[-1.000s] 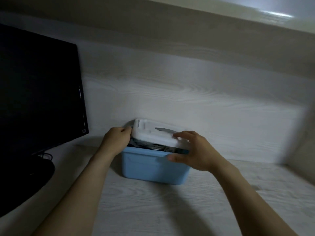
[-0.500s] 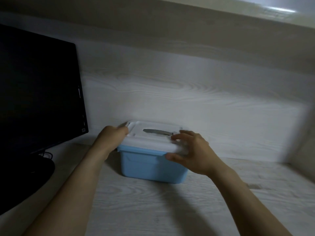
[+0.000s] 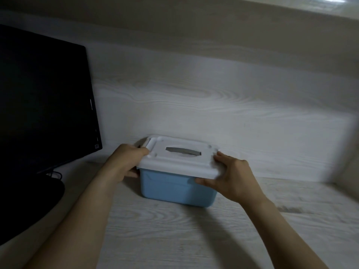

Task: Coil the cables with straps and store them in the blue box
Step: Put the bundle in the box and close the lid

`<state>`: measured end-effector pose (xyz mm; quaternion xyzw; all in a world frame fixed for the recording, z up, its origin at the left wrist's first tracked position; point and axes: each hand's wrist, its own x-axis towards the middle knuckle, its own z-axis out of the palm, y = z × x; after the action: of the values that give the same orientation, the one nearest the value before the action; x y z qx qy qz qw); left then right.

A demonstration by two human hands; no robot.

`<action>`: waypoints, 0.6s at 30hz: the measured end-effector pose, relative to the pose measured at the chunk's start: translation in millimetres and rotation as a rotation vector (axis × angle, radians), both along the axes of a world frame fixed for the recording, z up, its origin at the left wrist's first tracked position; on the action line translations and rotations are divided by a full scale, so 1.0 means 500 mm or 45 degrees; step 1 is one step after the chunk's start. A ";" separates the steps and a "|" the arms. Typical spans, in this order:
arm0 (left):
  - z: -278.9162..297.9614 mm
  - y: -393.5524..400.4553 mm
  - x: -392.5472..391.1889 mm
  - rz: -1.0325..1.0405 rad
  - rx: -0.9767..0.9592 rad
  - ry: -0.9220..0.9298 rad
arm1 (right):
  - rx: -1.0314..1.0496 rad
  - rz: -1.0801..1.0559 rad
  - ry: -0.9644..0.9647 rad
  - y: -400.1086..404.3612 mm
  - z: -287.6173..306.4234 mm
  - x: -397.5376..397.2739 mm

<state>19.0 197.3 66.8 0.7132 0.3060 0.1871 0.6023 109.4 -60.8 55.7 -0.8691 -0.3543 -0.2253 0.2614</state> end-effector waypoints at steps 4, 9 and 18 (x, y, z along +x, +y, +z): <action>-0.004 0.000 0.001 0.035 -0.032 -0.036 | -0.085 -0.032 0.203 0.000 0.006 -0.007; -0.018 -0.003 0.007 0.123 -0.105 -0.113 | 0.623 -0.047 0.902 -0.001 -0.016 0.011; -0.017 -0.024 0.006 0.305 0.550 -0.133 | 0.779 -0.196 0.690 0.015 -0.034 0.042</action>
<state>22.3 185.3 58.6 0.7733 0.3096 0.3549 0.4244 130.5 -53.2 38.6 -0.8033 -0.1233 -0.1022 0.5736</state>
